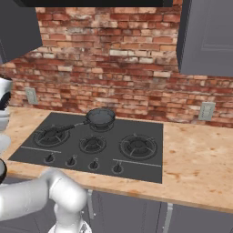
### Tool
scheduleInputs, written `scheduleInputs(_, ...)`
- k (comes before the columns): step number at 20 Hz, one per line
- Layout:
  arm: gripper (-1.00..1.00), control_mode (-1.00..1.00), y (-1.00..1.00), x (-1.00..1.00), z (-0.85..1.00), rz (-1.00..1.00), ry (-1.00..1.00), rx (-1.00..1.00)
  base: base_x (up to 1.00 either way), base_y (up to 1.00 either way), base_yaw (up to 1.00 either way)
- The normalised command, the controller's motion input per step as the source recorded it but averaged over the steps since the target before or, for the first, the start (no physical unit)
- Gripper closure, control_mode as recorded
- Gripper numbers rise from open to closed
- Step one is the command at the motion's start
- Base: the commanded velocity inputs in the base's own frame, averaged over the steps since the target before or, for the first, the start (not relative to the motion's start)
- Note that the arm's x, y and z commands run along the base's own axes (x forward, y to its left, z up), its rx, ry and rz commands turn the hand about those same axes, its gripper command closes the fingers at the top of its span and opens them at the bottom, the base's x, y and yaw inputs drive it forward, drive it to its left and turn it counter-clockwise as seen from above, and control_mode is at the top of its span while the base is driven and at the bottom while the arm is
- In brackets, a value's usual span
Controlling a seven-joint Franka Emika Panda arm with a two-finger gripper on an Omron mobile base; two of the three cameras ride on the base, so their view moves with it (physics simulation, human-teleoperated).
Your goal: Pick the croissant and place it on the pan. Then turn on the stove to warm the croissant.
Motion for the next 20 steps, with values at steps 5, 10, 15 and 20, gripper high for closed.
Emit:
scheduleInputs(5, 1.0, -1.0, -0.57, 0.14, 0.48, 0.0, 0.11, -0.05, 0.0, 0.0, 0.0)
scheduleInputs(10, 1.0, -1.0, -0.85, 0.42, 0.05, 0.0, 0.16, -0.13, 0.0, 0.0, 0.0)
scheduleInputs(15, 1.0, -1.0, -0.96, 0.43, 0.03, 0.0, 0.04, -0.1, 0.0, 0.0, 0.0)
scheduleInputs(20, 1.0, -1.0, -0.93, 0.37, 0.05, 0.0, 0.05, -0.01, 0.0, 0.0, 0.0)
